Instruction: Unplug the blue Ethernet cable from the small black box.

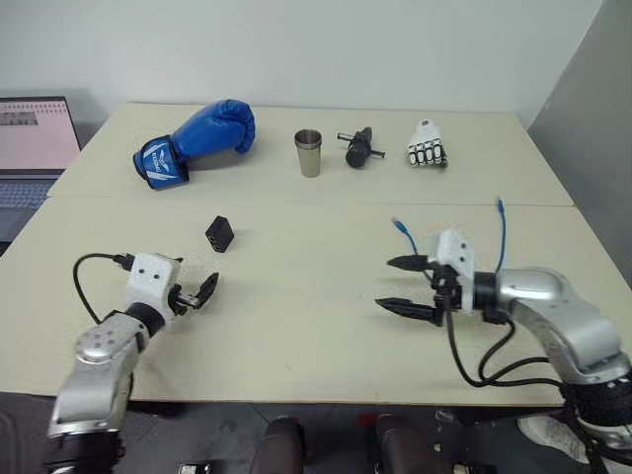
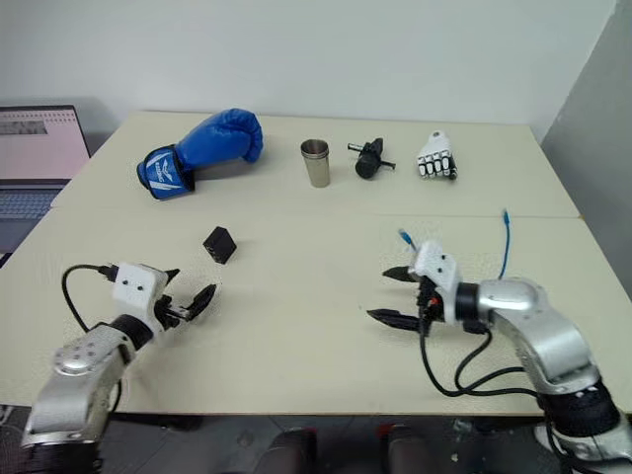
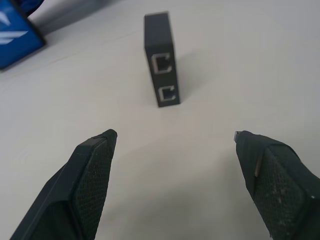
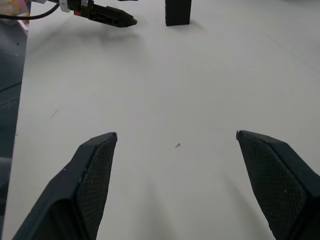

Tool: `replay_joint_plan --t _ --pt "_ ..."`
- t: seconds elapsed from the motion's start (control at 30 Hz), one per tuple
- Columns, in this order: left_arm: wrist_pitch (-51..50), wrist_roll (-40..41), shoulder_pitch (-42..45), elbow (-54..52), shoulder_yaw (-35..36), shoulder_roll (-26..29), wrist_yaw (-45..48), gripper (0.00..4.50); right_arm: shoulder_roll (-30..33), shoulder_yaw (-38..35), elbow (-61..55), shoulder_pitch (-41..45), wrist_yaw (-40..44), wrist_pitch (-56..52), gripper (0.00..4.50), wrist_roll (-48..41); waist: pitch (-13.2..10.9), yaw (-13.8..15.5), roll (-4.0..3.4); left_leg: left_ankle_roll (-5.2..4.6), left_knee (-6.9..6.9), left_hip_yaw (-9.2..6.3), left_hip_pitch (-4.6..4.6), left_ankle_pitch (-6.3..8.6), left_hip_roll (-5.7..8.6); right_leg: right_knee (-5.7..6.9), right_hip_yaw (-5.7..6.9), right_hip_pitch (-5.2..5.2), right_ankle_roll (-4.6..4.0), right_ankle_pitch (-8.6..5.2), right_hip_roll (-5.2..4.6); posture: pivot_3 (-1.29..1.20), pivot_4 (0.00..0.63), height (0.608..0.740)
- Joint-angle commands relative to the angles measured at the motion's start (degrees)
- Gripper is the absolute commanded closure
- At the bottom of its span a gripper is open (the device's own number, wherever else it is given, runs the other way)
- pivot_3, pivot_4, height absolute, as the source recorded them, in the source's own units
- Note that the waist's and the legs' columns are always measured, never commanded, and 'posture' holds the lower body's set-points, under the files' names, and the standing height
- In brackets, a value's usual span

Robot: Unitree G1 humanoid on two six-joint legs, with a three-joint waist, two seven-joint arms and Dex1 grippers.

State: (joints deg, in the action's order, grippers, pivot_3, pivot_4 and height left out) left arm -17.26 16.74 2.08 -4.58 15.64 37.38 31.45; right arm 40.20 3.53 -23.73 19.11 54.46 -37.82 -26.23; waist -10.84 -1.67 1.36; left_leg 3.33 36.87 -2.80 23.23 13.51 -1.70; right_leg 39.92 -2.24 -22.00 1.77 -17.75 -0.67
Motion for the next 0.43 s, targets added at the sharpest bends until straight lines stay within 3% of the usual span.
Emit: replay_joint_plan --t 0.03,0.2,0.43 --pt "-6.6 8.8 -0.8 -6.5 3.6 6.8 11.0 0.47 3.3 -8.1 -2.5 1.0 1.9 -3.5 0.46 -7.1 0.0 -0.1 0.01 0.00 0.00 0.01 0.00 0.00 -0.02 0.00 0.00 -0.01 0.00 0.00 0.04 0.00 0.150 0.740" --pt "-12.2 14.1 0.9 -7.8 5.1 13.5 18.3 0.47 7.5 -12.7 -0.6 3.0 3.4 -6.1 0.46 -11.2 0.0 -0.2 -0.02 0.00 -0.07 0.16 -0.09 0.00 -0.08 -0.01 -0.08 -0.01 -0.02 -0.02 0.13 0.00 0.150 0.740" --pt "-12.7 14.6 5.2 -5.2 4.3 17.1 23.3 0.47 10.7 -13.5 1.0 3.7 4.4 -6.2 0.46 -12.5 0.0 -0.1 -0.01 0.00 -0.10 0.27 -0.09 0.00 -0.09 -0.06 -0.12 -0.02 -0.01 -0.03 0.13 0.00 0.150 0.740"
